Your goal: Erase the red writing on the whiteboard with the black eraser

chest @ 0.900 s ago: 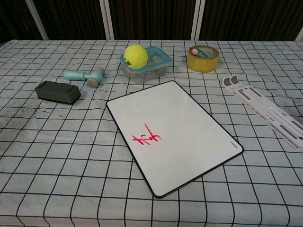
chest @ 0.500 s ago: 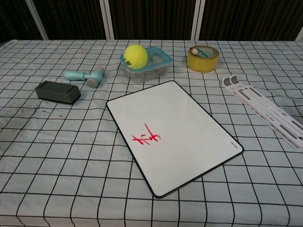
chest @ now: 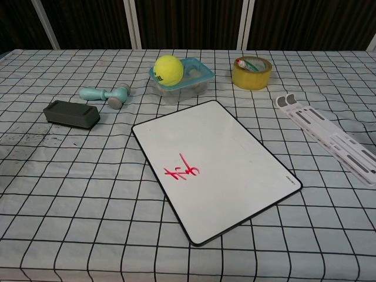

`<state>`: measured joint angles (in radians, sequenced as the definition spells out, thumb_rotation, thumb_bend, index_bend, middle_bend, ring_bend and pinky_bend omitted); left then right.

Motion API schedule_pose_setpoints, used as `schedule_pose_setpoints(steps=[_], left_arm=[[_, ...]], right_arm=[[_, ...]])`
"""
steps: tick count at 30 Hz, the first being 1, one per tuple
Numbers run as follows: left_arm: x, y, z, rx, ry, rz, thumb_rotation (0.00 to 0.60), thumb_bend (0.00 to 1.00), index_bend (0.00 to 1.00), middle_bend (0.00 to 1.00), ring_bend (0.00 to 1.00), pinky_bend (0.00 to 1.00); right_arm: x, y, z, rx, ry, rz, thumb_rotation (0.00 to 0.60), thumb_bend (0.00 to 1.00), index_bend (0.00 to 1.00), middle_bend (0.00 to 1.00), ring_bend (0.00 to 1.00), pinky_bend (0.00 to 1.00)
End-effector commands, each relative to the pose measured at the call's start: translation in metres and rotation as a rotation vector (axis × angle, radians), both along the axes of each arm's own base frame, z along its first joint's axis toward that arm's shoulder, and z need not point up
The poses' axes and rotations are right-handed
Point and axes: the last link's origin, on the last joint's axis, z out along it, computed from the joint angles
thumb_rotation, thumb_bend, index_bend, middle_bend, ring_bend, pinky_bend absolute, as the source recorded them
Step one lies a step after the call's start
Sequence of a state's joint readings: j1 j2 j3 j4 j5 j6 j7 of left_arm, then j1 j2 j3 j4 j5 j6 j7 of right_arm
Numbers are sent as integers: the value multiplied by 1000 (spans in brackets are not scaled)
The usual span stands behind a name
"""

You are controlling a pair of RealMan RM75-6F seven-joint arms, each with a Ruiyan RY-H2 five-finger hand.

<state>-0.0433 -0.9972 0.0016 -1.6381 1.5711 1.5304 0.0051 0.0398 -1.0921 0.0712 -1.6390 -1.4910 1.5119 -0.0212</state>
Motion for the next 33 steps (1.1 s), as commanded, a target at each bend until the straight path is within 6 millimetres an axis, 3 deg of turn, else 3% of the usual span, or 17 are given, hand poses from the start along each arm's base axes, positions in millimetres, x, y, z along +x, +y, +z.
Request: schedule_pose_setpoints(steps=[1, 8, 22, 33], left_arm=[[1, 0, -1, -3, -4, 0, 600, 136, 12, 77, 0, 19], [8, 15, -12, -81, 13, -6, 600, 136, 12, 77, 0, 44], [71, 131, -60, -211, 99, 5, 600, 135, 10, 78, 0, 18], [94, 196, -92, -204, 175, 71, 600, 115, 10, 78, 0, 4]], right_arm=[[0, 0, 0, -1, -2, -1, 600, 71, 59, 92, 195, 213], [0, -1, 0, -1, -6, -4, 600, 71, 59, 92, 195, 213], [-1, -1, -1, 4, -8, -14, 600, 70, 59, 92, 195, 213], [-1, -1, -2, 4, -5, -18, 600, 71, 59, 92, 195, 213]])
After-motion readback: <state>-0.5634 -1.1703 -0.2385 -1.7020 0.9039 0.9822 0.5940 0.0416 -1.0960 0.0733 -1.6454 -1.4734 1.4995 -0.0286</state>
